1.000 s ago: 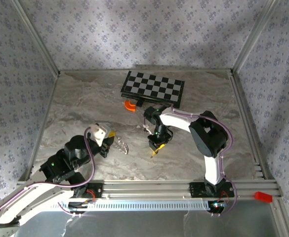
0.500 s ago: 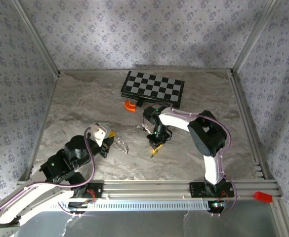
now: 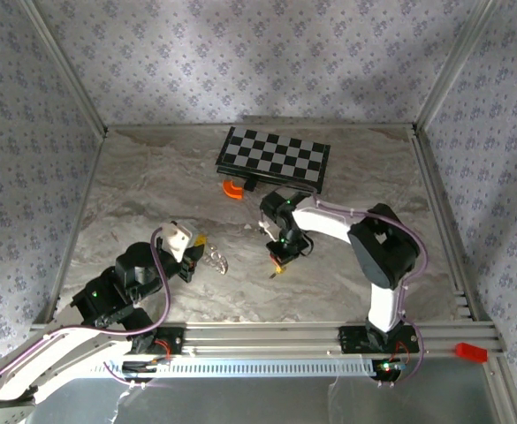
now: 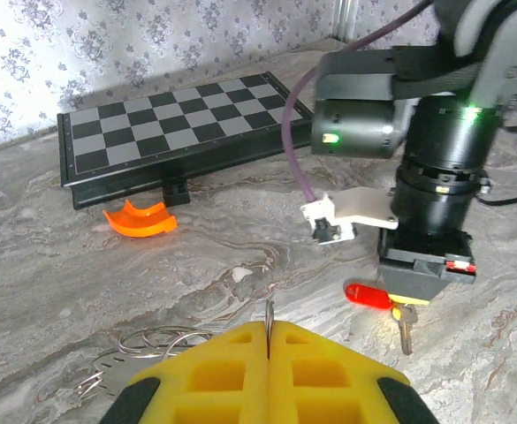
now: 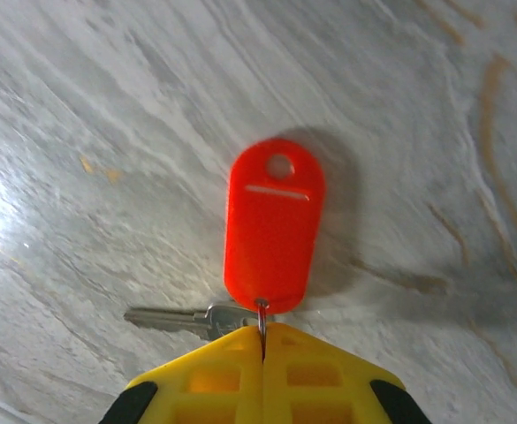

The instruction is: Put the keys on the keyring

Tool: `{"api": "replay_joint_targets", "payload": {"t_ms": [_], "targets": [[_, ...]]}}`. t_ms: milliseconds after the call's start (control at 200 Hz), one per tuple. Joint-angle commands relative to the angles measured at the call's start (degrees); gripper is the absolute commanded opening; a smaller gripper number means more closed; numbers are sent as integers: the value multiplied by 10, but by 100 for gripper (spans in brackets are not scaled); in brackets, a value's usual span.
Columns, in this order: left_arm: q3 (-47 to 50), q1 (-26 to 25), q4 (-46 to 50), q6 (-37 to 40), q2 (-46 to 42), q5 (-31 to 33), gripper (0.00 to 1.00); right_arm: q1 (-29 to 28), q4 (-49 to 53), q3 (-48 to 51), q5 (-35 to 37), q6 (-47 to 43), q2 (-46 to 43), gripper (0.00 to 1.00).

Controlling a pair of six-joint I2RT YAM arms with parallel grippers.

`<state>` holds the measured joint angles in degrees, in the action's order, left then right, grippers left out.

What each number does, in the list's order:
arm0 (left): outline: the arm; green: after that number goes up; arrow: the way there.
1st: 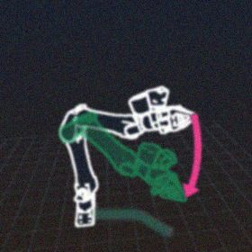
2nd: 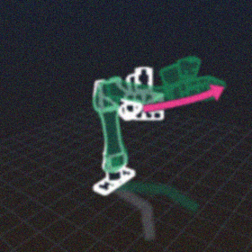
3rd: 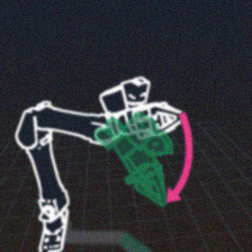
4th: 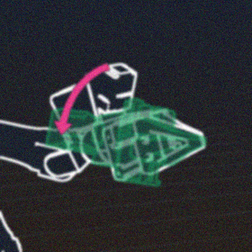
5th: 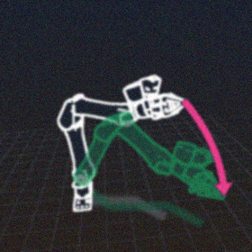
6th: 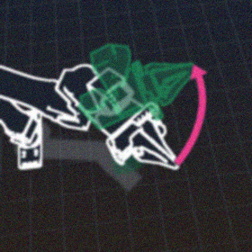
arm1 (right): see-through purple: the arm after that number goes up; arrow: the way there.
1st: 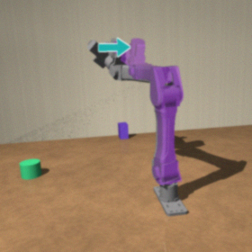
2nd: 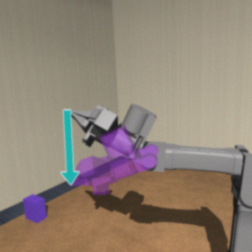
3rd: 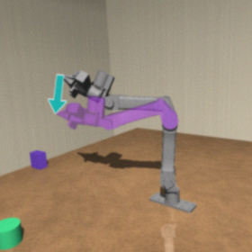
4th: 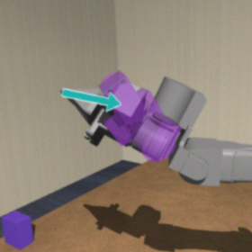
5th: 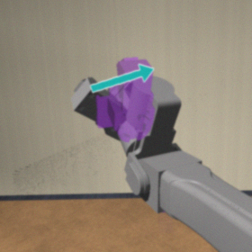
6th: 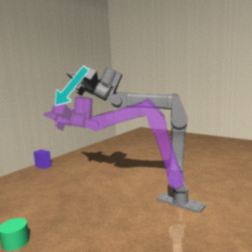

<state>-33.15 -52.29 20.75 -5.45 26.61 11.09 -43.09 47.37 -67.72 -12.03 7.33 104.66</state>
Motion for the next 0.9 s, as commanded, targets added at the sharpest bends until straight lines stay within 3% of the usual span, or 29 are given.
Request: {"api": "replay_joint_targets", "payload": {"t_ms": [0,200,400,520,765,895], "targets": [[-3,-4,-35,-3,-6,-11,0,-17,-68,66,59,68,-57,0],[0,1,-38,-15,-20,-7,0,-89,-222,175,155,181,-151,0],[-2,3,-36,-12,-22,-25,0,-110,-380,284,211,247,-205,0],[-6,3,-37,-11,-13,-33,0,-125,-468,337,243,239,-231,0],[-4,6,-49,-10,-13,-33,0,-126,-594,418,233,201,-243,1],[-4,9,-51,-10,-14,-33,0,-132,-584,422,238,195,-257,14]]}}
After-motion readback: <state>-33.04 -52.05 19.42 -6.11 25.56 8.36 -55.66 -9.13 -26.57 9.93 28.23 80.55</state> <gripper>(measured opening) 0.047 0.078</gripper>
